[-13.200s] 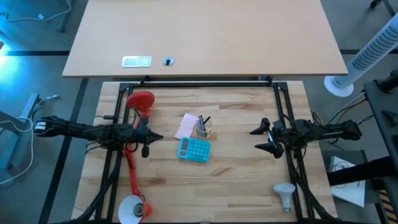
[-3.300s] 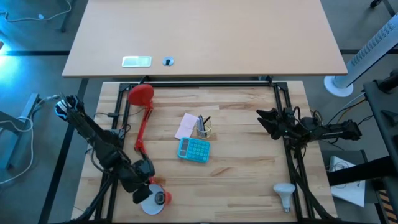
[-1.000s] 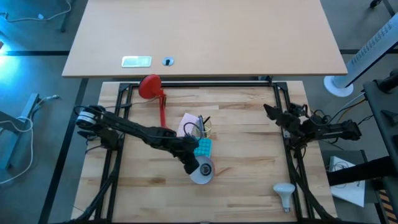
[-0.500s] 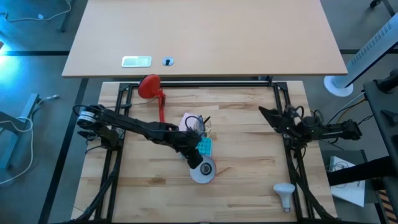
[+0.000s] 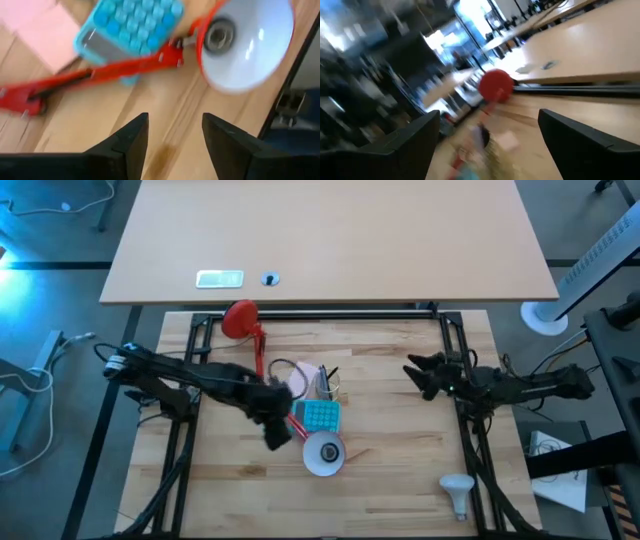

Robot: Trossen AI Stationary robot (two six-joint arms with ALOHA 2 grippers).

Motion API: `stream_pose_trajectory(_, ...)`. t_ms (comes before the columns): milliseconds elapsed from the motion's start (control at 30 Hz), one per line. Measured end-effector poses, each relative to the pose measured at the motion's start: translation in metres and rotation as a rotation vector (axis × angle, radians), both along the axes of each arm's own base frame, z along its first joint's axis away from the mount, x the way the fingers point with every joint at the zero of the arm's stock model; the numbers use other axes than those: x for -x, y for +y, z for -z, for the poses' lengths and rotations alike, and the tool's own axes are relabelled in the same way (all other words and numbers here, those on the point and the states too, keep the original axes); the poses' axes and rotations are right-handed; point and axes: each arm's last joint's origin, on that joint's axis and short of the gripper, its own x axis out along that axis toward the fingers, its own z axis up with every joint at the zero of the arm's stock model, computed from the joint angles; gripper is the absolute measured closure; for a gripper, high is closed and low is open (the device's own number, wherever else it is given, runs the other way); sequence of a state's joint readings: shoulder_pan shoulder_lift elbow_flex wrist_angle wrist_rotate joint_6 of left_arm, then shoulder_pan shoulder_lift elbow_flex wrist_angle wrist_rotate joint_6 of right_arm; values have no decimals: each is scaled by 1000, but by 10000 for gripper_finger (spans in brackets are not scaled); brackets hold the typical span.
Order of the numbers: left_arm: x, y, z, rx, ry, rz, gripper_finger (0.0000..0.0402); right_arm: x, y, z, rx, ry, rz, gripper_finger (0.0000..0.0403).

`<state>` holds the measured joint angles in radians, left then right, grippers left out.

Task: Screw lightbulb
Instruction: Insert the lightbulb into the red desk lamp

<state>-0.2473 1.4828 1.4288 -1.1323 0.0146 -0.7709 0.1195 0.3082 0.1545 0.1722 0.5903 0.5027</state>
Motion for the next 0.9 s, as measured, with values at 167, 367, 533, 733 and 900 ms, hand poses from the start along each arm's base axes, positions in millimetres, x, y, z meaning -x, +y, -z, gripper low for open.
stream_pose_trajectory(167, 32, -22, 4, -35, 34, 161, 223, -16, 2, -19, 127, 245, -13, 71)
stream_pose_trajectory(367, 48, -46, 35, -55, 42, 311, 223, -41, 5, -36, 132, 497, -31, 71)
stream_pose_trajectory(533, 47, -55, 63, -22, 12, 297, 223, -62, 8, -48, -10, 675, -49, 71)
stream_pose_trajectory(733, 44, -64, 89, 2, -45, 306, 223, -85, 7, -56, -309, 949, -135, 71)
stream_pose_trajectory(900, 50, -78, 106, 57, -59, 267, 223, -106, 10, -57, -517, 1143, -195, 71)
